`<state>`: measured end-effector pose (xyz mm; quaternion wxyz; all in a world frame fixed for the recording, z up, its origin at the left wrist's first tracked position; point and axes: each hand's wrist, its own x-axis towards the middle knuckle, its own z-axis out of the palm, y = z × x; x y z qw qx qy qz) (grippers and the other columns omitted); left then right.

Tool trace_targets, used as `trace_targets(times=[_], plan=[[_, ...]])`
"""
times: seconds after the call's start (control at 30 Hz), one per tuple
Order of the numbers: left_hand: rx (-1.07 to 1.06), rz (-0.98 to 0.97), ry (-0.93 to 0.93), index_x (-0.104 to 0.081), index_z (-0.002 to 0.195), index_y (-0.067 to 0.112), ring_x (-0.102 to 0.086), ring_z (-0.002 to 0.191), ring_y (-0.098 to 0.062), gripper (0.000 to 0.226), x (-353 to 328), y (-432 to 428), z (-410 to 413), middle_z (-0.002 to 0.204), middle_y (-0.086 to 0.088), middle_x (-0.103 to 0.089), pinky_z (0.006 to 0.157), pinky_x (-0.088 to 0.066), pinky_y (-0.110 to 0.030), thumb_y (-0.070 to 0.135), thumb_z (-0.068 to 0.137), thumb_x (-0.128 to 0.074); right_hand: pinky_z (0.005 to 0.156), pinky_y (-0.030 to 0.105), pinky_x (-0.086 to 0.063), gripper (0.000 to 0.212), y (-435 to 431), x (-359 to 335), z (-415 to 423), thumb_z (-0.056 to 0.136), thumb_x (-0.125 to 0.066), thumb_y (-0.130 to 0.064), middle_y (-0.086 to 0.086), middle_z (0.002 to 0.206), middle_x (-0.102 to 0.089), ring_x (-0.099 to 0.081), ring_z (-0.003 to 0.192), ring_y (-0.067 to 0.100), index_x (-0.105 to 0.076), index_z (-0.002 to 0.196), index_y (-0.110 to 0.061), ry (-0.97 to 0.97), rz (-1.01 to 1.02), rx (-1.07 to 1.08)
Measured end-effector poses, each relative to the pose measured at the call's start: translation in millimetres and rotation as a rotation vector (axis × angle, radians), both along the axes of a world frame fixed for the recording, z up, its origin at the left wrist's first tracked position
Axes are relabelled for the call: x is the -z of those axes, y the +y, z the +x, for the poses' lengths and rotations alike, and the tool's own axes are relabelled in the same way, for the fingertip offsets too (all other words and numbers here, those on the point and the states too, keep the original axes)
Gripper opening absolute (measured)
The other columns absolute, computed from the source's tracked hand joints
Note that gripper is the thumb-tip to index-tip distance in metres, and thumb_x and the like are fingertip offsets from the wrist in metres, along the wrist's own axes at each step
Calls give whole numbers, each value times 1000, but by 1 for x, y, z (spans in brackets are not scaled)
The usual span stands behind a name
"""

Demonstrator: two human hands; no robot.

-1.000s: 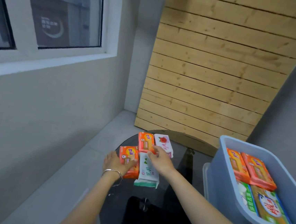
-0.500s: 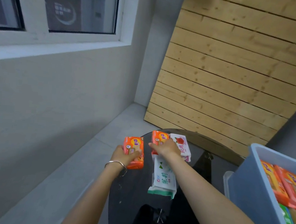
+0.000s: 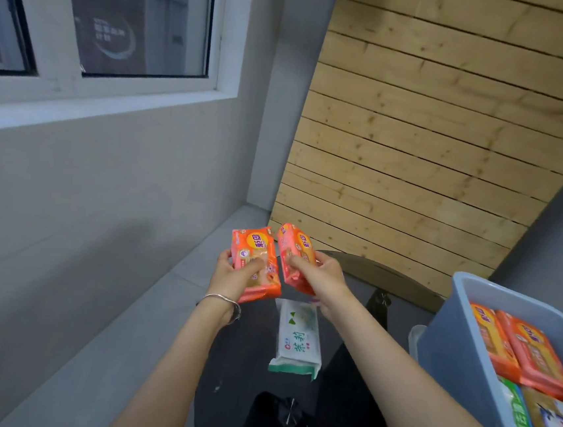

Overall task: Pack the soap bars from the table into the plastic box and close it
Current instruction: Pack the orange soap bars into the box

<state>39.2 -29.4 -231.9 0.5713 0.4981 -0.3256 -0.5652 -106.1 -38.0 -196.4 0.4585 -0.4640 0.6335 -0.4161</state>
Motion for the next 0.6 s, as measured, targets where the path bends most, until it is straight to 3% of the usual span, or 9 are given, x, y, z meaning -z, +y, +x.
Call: trace_targets(times=[0.07, 0.13, 0.17, 0.27, 0.33, 0.43, 0.53, 0.6], plan=[[54, -38, 4, -50, 120, 7, -66, 72, -18, 46, -18, 8, -8, 101, -10, -66, 59, -55, -29, 11, 79, -70, 64, 27, -52, 41, 21, -15, -9, 78, -73, -26, -4, 96, -66, -62, 79, 7, -58, 116, -20, -52, -36, -34], [100, -82, 23, -51, 120, 8, -67, 75, -20, 46, -34, 19, -17, 98, -9, -67, 66, -56, -34, 12, 79, -71, 78, 41, -58, 59, 40, -28, -19, 73, -78, -30, -1, 106, -67, -67, 92, 18, -53, 125, -19, -86, -70, -26], [121, -101, 28, -51, 119, 9, -67, 75, -20, 44, -40, 25, -23, 97, -7, -67, 65, -56, -34, 12, 79, -70, 76, 42, -59, 67, 49, -34, -26, 70, -80, -31, 1, 112, -65, -67, 96, 21, -48, 129, -19, -103, -81, -14], [187, -133, 35, -51, 112, 16, -68, 70, -17, 37, -60, 48, -47, 93, -4, -68, 59, -55, -29, 14, 80, -69, 49, 18, -53, 65, 79, -57, -51, 72, -79, -31, -6, 104, -60, -66, 83, 11, -41, 124, -22, -130, -164, 26], [241, -136, 50, -53, 106, 20, -71, 64, -15, 31, -68, 63, -66, 89, -2, -70, 59, -56, -31, 16, 79, -70, 48, 14, -49, 59, 95, -71, -71, 76, -75, -34, -5, 105, -61, -64, 78, 6, -41, 122, -23, -114, -197, 80], [322, -131, 72, -54, 112, 18, -73, 71, -18, 40, -78, 80, -96, 98, -7, -72, 67, -59, -37, 20, 77, -73, 61, 23, -54, 43, 117, -88, -104, 84, -67, -32, 6, 114, -65, -65, 79, 12, -45, 119, -22, -102, -213, 155], [407, -133, 49, -54, 116, 17, -71, 78, -22, 43, -89, 93, -128, 105, -10, -71, 70, -59, -37, 20, 77, -73, 73, 36, -56, 41, 139, -99, -145, 82, -70, -23, 9, 100, -71, -68, 71, 17, -48, 117, -21, -200, -160, 203], [445, -141, 26, -54, 112, 19, -70, 79, -21, 40, -95, 101, -149, 102, -7, -70, 73, -58, -38, 19, 77, -73, 73, 40, -56, 47, 152, -102, -174, 80, -72, -21, 9, 92, -72, -68, 66, 18, -53, 122, -16, -299, -110, 223]])
